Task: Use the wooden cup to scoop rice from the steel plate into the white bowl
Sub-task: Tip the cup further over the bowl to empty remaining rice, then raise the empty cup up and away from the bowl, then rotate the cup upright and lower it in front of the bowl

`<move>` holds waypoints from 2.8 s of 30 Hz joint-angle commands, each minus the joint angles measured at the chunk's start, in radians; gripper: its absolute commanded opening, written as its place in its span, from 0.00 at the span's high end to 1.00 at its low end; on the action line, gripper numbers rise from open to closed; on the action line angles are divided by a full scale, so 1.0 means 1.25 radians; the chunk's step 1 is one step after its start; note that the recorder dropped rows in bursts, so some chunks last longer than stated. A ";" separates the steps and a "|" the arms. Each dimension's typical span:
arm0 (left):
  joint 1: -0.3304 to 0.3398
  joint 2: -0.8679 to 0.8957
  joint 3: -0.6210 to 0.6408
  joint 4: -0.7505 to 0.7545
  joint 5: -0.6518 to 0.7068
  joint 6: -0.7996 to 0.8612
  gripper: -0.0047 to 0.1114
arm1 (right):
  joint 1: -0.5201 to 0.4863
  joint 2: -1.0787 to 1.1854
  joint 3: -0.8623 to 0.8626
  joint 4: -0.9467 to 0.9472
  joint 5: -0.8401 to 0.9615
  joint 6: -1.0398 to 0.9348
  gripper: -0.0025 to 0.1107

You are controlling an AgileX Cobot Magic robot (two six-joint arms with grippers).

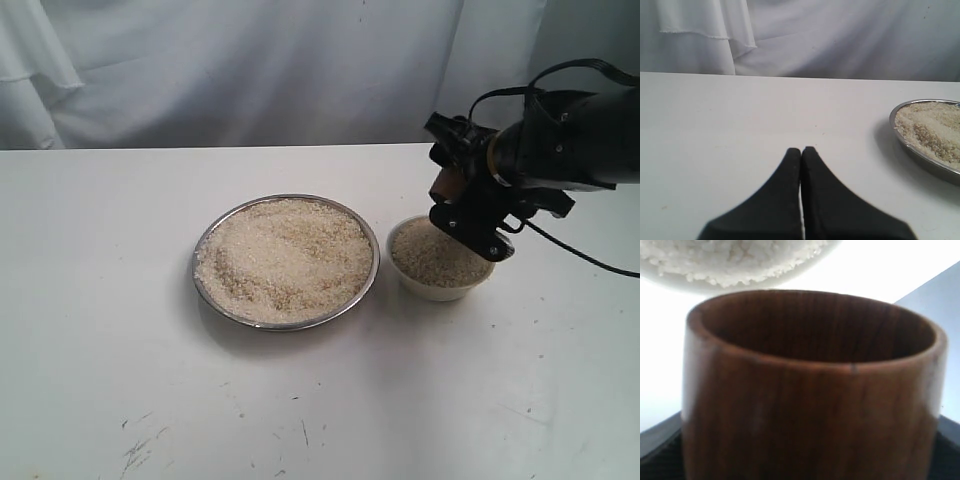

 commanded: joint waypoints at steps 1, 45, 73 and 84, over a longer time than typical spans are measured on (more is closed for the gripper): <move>-0.001 -0.004 0.004 -0.001 -0.005 -0.003 0.96 | 0.016 -0.009 -0.008 -0.050 0.042 0.016 0.98; -0.001 -0.004 0.004 -0.001 -0.005 -0.003 0.96 | -0.027 -0.248 -0.006 1.354 -0.173 0.311 0.98; -0.001 -0.004 0.004 -0.001 -0.005 -0.003 0.96 | -0.089 -0.265 0.343 0.597 -0.762 1.182 0.98; -0.001 -0.004 0.004 -0.001 -0.005 -0.003 0.96 | -0.096 -0.265 0.347 0.285 -0.763 1.185 0.98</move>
